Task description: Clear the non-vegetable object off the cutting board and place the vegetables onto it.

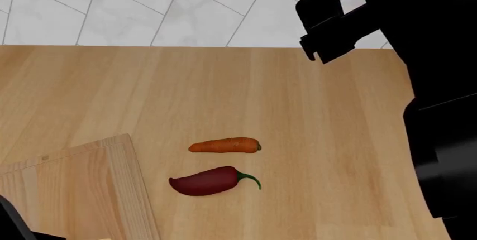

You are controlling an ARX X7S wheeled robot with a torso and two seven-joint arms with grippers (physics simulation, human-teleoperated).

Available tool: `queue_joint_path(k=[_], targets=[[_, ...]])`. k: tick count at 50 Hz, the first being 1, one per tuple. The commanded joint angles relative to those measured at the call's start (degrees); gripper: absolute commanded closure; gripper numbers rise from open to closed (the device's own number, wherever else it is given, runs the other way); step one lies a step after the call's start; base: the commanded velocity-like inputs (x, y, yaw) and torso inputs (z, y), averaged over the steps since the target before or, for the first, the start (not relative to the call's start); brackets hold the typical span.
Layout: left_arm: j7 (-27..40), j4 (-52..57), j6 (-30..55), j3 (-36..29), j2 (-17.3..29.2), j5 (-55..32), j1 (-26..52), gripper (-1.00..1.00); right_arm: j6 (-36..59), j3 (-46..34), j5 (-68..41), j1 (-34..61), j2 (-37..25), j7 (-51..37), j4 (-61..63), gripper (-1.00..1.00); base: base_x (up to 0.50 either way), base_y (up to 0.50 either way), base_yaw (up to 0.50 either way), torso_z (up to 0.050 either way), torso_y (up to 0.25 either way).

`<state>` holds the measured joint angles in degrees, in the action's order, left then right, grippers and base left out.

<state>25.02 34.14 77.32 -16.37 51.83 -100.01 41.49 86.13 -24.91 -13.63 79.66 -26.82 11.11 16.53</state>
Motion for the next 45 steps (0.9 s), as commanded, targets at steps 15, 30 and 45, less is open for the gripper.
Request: queue_joint_path(k=[15,30,45], targets=[[4.5,0.6,-1.0,-1.2,2.8,-6.5,5.6,1.0,0.0,-0.4,-0.7,-0.3,-0.5,-0.3,0.4,-1.0,0.0,0.0,0.0,0.0,0.0],[4.2,-4.0,0.0,-0.8,4.4,-7.7,15.2,1.0,0.1,-0.7,-1.3,0.6,-0.5,-0.3,0.2,-1.0,0.0,0.0,0.0,0.0,0.0],[-4.6,-13.2,3.7,-2.4,3.5,7.8,22.7,1.0,-0.8,0.4,-1.8,0.0,-0.5,-0.5,0.1,-1.0,0.0,0.0,0.0,0.0,0.0]])
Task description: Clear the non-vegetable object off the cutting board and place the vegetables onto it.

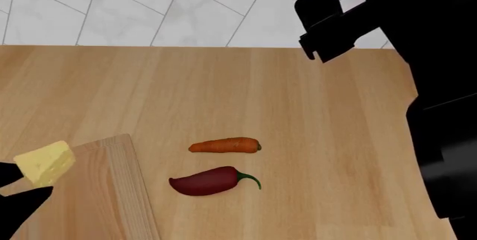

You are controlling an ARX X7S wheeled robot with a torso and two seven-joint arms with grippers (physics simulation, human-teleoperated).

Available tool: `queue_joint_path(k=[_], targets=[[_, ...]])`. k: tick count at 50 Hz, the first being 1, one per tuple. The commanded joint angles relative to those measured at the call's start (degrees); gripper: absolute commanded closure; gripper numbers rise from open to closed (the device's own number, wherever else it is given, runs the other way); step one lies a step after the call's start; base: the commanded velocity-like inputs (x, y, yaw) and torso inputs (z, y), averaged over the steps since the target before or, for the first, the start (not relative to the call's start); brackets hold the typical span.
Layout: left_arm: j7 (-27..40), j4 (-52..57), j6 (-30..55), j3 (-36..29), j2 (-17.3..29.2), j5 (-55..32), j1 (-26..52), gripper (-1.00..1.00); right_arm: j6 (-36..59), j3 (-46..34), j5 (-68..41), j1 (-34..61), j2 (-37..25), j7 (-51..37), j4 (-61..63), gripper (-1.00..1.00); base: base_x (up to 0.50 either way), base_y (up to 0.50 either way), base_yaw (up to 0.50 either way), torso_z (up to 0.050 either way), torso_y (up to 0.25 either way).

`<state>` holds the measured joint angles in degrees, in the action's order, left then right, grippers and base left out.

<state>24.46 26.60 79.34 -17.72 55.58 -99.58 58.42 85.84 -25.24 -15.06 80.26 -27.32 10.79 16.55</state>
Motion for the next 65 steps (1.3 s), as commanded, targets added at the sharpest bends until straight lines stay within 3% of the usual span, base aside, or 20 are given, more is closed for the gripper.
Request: queue_joint_path(k=[1,15,28,39,65], targets=[[-4.3,-6.4,1.6,-1.1,-0.3,8.1,6.1,1.0,-0.6,0.8,-0.4,-0.8,0.0,-0.2,0.1,-1.0,0.0,0.0,0.0,0.0,0.0],[-16.4,-15.7,-3.3,-7.9,0.5,26.8,8.7,1.0,0.0,1.7,-0.9,-1.7,-0.2,-0.8,1.0,-1.0,0.0,0.0,0.0,0.0,0.0],[-23.6,-27.6,-5.7,-14.8,-0.2,38.4,14.1,1.0,0.1,0.9,-1.3,-0.6,-0.1,-0.8,0.4,-1.0,0.0,0.0,0.0,0.0,0.0],[-25.7,-35.6,-9.1,-18.9,-0.9,45.3,15.3,1.0,0.2,0.9,-1.8,-0.7,-0.1,-1.0,0.5,-1.0,0.0,0.0,0.0,0.0,0.0],[-24.4,-50.3,-16.4,-18.5,-1.1,49.8,10.3,1.0,1.0,1.2,-2.8,-1.4,-0.5,-1.8,1.6,-1.0,0.0,0.0,0.0,0.0,0.0]])
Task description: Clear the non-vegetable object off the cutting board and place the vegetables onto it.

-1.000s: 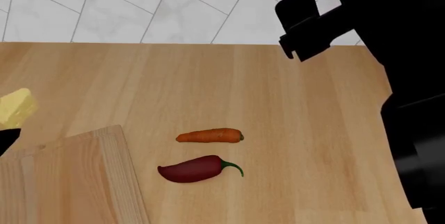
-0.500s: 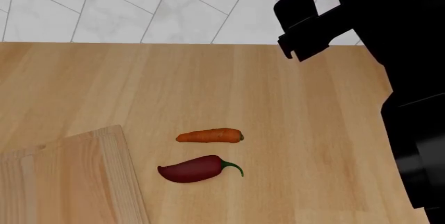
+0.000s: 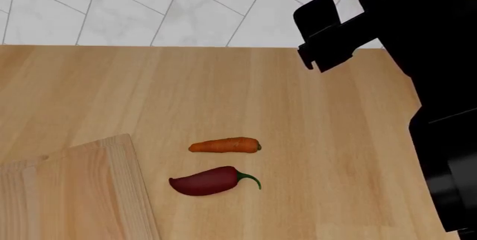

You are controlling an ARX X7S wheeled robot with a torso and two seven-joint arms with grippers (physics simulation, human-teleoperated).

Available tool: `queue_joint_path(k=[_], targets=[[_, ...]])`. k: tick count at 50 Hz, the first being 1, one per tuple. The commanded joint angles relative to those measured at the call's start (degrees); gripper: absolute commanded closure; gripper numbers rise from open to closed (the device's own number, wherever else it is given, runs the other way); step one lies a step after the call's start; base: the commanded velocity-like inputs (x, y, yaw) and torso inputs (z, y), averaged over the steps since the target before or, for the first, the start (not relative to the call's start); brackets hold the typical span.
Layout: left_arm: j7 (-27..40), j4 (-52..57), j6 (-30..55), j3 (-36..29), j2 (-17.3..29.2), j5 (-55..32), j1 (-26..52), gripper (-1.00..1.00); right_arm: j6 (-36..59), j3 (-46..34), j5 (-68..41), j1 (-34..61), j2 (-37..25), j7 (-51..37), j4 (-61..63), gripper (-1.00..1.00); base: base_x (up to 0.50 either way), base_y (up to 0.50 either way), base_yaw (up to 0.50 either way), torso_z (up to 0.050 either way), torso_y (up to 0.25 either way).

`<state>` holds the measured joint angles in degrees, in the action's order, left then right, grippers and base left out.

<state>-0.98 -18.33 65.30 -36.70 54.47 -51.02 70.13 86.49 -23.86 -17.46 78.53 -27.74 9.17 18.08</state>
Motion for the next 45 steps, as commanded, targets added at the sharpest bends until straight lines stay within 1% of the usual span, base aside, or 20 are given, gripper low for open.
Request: queue_joint_path(k=[1,2,7,14,18,27,28,29,31,32,37,43,45], targets=[[1.1,-5.7,-2.4,0.6,0.0,1.2,-1.3,1.0,0.3,-0.4,-0.4,0.6,-0.1,-0.2,0.0,-1.0,0.0,0.0,0.0,0.0,0.0],[1.2,-5.9,-2.4,0.7,-0.1,1.3,-1.2,-1.0,0.4,-0.4,-0.5,0.7,0.0,-0.2,-0.1,-1.0,0.0,0.0,0.0,0.0,0.0],[2.5,-5.6,-1.4,1.7,-0.1,0.7,0.0,-1.0,0.4,-0.6,-0.7,0.9,-0.1,-0.3,-0.1,-1.0,0.0,0.0,0.0,0.0,0.0],[3.7,2.4,2.3,3.7,-0.5,-3.2,3.2,-1.0,0.1,-0.8,-0.9,0.7,0.1,-0.5,-0.2,-1.0,0.0,0.0,0.0,0.0,0.0],[4.8,9.8,6.7,5.3,-0.6,-7.6,5.7,-1.0,0.0,-0.8,-1.1,0.3,0.0,-0.7,0.0,-1.0,0.0,0.0,0.0,0.0,0.0],[7.6,19.5,13.5,8.0,-2.2,-15.9,9.1,-1.0,0.4,0.2,-1.6,-0.3,-0.4,-1.0,0.9,-1.0,0.0,0.0,0.0,0.0,0.0],[8.2,19.9,15.3,8.5,-2.8,-17.8,9.5,-1.0,0.4,0.5,-1.7,-0.5,-0.5,-1.0,1.0,-1.0,0.0,0.0,0.0,0.0,0.0],[11.2,17.7,17.7,11.5,-4.3,-22.5,9.6,-1.0,0.4,0.6,-1.8,-0.5,-0.6,-1.0,1.2,-1.0,0.0,0.0,0.0,0.0,0.0],[10.1,19.9,17.9,9.4,-4.2,-21.2,10.7,-1.0,0.3,0.7,-1.8,-0.6,-0.7,-1.1,1.0,-1.0,0.0,0.0,0.0,0.0,0.0],[11.4,18.6,18.8,10.7,-4.9,-23.1,10.9,-1.0,0.3,0.7,-1.8,-0.6,-0.7,-1.1,1.0,-1.0,0.0,0.0,0.0,0.0,0.0],[11.6,18.8,20.5,10.2,-6.2,-24.8,13.6,-1.0,0.1,0.6,-2.0,-0.3,-0.7,-1.2,0.6,-1.0,0.0,0.0,0.0,0.0,0.0],[13.1,23.0,22.9,10.0,-8.3,-31.1,15.7,-1.0,0.6,0.3,-2.3,0.6,-0.7,-1.3,0.6,-1.0,0.0,0.0,0.0,0.0,0.0],[14.0,22.5,23.7,9.4,-9.3,-34.3,17.2,-1.0,0.0,0.5,-2.2,-0.4,-0.5,-1.7,0.4,-1.0,0.0,0.0,0.0,0.0,0.0]])
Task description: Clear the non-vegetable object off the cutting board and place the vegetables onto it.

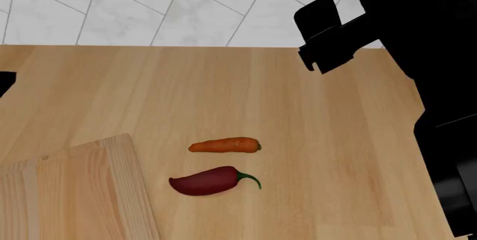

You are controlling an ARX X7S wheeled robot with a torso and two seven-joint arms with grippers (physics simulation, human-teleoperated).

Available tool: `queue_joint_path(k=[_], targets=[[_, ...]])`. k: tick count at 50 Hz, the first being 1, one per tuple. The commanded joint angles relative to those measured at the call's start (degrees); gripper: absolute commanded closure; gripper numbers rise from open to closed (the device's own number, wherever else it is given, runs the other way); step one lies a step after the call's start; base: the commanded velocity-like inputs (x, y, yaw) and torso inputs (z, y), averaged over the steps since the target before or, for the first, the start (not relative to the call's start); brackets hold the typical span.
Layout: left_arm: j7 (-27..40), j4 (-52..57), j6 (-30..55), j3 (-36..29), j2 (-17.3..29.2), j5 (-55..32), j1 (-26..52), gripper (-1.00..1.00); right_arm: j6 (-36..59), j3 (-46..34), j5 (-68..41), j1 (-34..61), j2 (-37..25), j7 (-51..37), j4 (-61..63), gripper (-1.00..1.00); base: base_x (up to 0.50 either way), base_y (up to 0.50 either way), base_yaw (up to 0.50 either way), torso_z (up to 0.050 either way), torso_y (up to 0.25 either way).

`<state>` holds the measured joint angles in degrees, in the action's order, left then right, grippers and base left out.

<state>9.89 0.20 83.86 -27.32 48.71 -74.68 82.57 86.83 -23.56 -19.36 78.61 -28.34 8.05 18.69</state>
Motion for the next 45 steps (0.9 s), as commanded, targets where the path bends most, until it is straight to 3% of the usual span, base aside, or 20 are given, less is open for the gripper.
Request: queue_joint_path(k=[1,7,15,29,45], targets=[[3.7,4.4,5.1,-0.7,-4.0,-11.1,5.5,-1.0,-0.8,0.2,-0.3,-0.9,0.3,-0.7,-0.4,-1.0,0.0,0.0,0.0,0.0,0.0],[-0.7,6.8,5.0,-5.0,-6.3,-14.9,9.4,-1.0,-1.7,0.2,-0.4,-0.9,0.2,-0.6,-1.1,-1.0,0.0,0.0,0.0,0.0,0.0],[-2.3,0.5,3.3,-8.5,-11.9,-16.9,13.0,-1.0,-1.8,0.2,-0.5,-1.7,0.0,-1.0,-1.0,-1.0,0.0,0.0,0.0,0.0,0.0],[-19.7,-0.5,-2.2,-16.9,-14.9,-5.2,13.8,-1.0,-1.0,0.9,-1.1,-2.1,-0.7,-1.5,-0.2,-1.0,0.0,0.0,0.0,0.0,0.0],[-23.6,-4.7,-7.9,-22.0,-21.0,1.1,11.9,-1.0,-0.8,2.0,-1.9,-3.5,-0.9,-2.2,1.0,-1.0,0.0,0.0,0.0,0.0,0.0]])
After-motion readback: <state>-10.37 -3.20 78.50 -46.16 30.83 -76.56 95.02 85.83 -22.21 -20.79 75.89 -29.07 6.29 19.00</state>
